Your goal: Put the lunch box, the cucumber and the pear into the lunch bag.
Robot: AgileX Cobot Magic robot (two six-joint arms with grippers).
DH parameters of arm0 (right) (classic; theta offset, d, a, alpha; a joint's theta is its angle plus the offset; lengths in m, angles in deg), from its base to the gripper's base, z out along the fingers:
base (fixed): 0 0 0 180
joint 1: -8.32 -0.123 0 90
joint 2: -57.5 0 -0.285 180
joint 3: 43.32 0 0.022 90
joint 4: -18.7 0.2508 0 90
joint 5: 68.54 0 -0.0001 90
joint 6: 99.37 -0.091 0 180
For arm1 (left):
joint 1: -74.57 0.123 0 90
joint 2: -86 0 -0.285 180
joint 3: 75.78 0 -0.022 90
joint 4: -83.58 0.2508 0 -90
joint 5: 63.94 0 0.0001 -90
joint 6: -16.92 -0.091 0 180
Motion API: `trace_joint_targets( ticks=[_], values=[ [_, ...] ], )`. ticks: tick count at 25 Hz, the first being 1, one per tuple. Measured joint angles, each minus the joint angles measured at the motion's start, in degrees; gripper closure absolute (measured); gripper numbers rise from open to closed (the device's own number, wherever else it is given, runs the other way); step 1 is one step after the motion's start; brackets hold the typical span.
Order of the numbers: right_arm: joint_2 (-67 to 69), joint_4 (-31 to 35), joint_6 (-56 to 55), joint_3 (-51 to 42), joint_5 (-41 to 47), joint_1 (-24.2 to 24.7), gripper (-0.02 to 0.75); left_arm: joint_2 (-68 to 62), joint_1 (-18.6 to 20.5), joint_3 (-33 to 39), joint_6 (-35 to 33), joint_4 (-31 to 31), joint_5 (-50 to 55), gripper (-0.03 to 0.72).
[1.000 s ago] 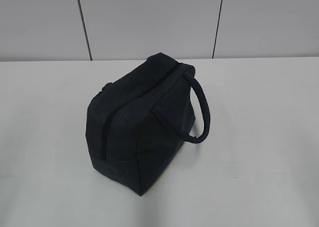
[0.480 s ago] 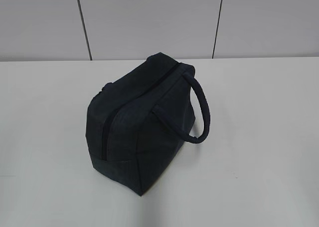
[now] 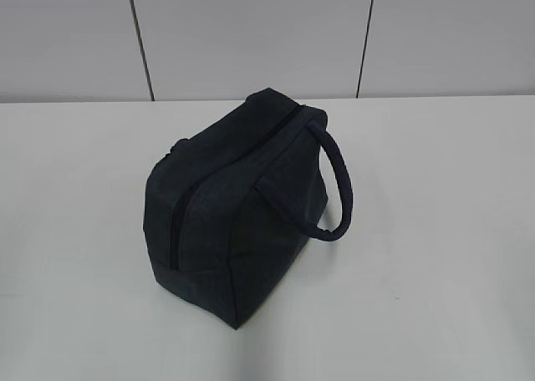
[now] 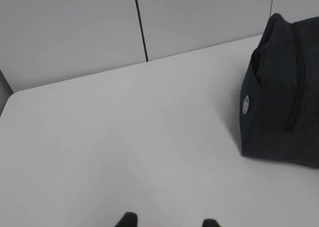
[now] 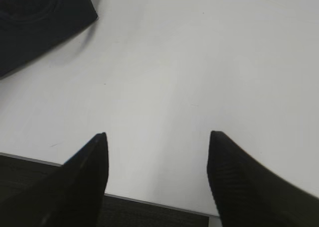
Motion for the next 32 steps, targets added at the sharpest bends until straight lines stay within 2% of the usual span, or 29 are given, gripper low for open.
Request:
trace_joint_targets(
  ticks=[21,25,32],
  values=[
    [0.0,0.2,0.0,0.0,-0.1,0.0,0.254,0.0,0.0,0.0,0.0,-0.2,0.0,0.446],
    [0.0,0.2,0.0,0.0,-0.1,0.0,0.255,0.0,0.1,0.0,1.3,-2.3,0.0,0.446],
    [0.0,0.2,0.0,0.0,-0.1,0.0,0.255,0.0,0.9,0.0,4.8,-2.4,0.0,0.446]
  ],
)
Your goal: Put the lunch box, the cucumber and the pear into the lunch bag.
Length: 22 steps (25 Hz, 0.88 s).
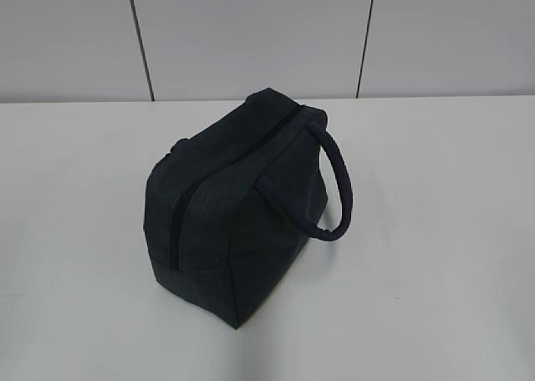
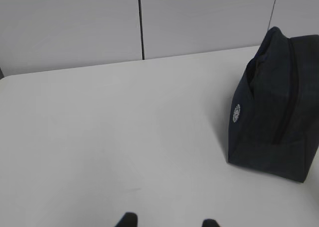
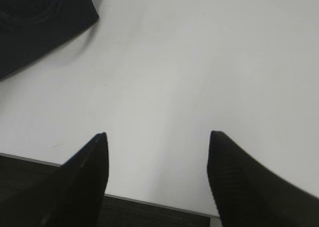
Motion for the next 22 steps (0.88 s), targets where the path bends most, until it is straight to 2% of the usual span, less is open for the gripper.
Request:
trace_joint_targets(
  ticks=[10,14,17,22],
  values=[
    [0.0,0.0,0.0,0.0,0.0,0.1,0.255,0.0,0.1,0.0,0.3,0.0,0.0,0.446],
    [0.0,0.0,0.0,0.0,0.0,3.2,0.255,0.0,0.2,0.0,0.3,0.0,0.0,0.446],
    [0.0,0.0,0.0,0.0,0.0,5.1,0.255,0.0,1.3,0.0,0.3,0.0,0.1,0.446],
    [0.0,0.0,0.0,0.0,0.0,5.2,0.255,0.0,3.7,0.0,0.3,0.0,0.1,0.446]
  ],
)
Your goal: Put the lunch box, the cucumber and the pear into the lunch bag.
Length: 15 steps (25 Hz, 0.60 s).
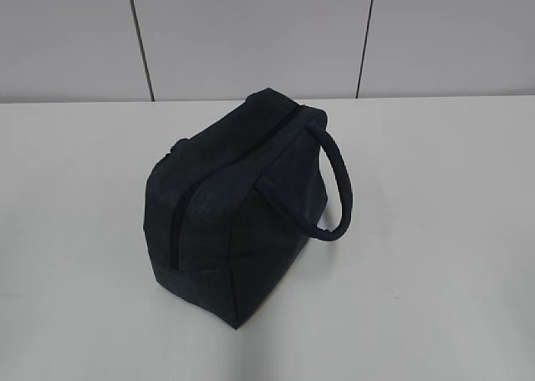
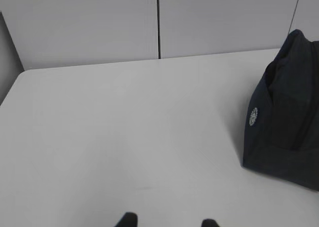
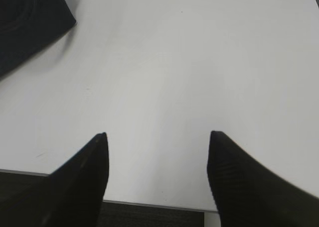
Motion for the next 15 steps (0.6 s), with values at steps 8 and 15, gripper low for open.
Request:
trace_joint_targets(
  ticks=[8,15],
  values=[
    [0.0,0.0,0.0,0.0,0.0,0.0,0.255,0.0,0.4,0.0,0.1,-0.1,0.0,0.446],
    [0.0,0.0,0.0,0.0,-0.1,0.0,0.256,0.0,0.4,0.0,0.1,-0.1,0.0,0.446]
  ],
)
